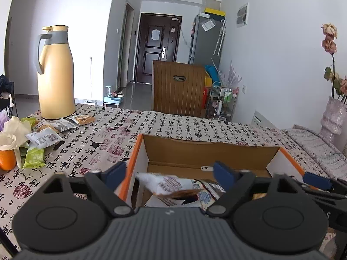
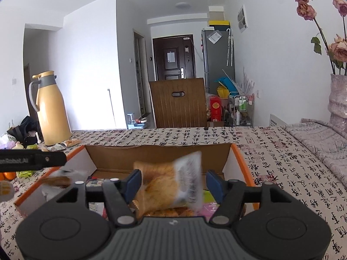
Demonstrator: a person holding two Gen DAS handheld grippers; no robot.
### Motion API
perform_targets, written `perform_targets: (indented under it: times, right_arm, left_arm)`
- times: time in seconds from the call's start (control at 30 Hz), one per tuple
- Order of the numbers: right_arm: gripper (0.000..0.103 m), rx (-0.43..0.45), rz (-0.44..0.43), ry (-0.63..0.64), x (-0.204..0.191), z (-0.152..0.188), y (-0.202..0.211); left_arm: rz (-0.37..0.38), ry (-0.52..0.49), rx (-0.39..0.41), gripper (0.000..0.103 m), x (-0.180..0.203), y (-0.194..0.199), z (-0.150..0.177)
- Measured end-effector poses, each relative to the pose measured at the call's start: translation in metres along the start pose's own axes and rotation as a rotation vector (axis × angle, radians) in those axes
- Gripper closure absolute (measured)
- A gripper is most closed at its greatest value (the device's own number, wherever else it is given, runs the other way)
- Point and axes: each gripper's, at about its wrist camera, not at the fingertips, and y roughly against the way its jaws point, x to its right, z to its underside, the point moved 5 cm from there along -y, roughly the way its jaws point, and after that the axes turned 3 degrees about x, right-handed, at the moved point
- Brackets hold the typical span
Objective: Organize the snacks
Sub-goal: 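Open both tools to drop the packets into the box, then withdraw both open tools from the box back to the snack pile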
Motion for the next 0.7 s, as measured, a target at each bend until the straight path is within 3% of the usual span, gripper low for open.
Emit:
perform_targets:
  times: [0.1, 0.17, 0.7]
  right_arm:
    - [0.006, 0.004, 0.008, -0.01, 0.002, 0.0, 0.001]
    - [0.001, 0.01, 0.007, -0.013, 0.003, 0.0, 0.003]
    - [0.0, 0.042, 0.027, -0.002, 0.0, -0.009, 0.023]
  left_arm:
    - [-0.009, 0.01, 0.02, 0.0, -0.001, 0.004, -0.002]
    - [-0.002, 0.015, 0.018, 0.0, -0.001, 0.004, -0.003]
    - [-0.003, 0.015, 0.043, 0.0, 0.003, 0.026, -0.011]
